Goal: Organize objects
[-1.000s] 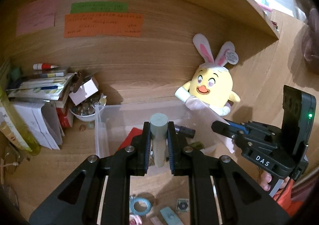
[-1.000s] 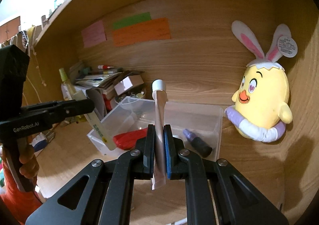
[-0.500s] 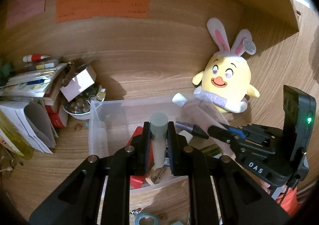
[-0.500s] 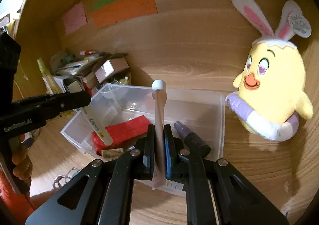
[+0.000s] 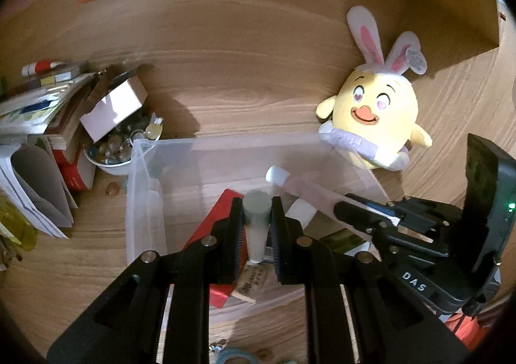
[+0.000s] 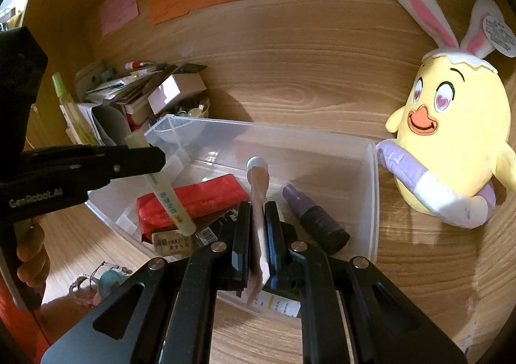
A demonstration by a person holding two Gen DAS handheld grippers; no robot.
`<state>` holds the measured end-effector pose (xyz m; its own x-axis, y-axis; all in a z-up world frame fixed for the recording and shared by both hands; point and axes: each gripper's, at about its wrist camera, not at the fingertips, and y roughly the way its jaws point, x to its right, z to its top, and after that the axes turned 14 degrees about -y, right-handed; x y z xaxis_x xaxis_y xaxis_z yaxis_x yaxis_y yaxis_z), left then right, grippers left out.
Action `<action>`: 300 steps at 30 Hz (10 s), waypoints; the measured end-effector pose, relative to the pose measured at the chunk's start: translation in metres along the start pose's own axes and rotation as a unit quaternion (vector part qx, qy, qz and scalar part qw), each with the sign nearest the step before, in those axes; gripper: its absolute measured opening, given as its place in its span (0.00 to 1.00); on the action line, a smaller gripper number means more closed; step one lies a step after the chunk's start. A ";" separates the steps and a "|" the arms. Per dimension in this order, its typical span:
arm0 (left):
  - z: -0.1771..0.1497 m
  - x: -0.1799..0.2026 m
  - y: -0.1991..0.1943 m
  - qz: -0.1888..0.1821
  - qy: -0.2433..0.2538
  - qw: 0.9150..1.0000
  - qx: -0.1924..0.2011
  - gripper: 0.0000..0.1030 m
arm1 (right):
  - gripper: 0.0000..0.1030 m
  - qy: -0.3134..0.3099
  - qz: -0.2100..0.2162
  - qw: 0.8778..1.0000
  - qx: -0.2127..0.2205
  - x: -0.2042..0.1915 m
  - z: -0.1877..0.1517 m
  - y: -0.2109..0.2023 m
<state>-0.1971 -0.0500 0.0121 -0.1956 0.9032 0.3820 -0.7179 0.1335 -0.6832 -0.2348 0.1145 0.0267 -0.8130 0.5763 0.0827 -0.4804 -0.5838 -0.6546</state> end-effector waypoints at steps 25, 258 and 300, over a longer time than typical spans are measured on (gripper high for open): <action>-0.016 -0.005 -0.040 0.059 0.029 0.997 0.052 0.68 | 0.57 0.003 -0.013 1.000 0.015 -0.013 -0.001 -0.033; -0.149 -0.071 -0.072 0.101 -0.041 0.993 -0.037 0.81 | 0.74 -0.025 0.030 0.998 -0.040 -0.079 -0.069 -0.036; -0.143 -0.075 -0.070 0.043 -0.083 0.995 -0.047 0.44 | 0.31 -0.060 0.054 0.995 -0.064 -0.074 -0.086 -0.022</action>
<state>-0.0366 -0.0688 -0.0572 -0.3669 0.8343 0.4115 -0.6297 0.1029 -0.7700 -0.1357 0.1344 -0.0299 -0.8948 0.4371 0.0908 -0.3483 -0.5564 -0.7544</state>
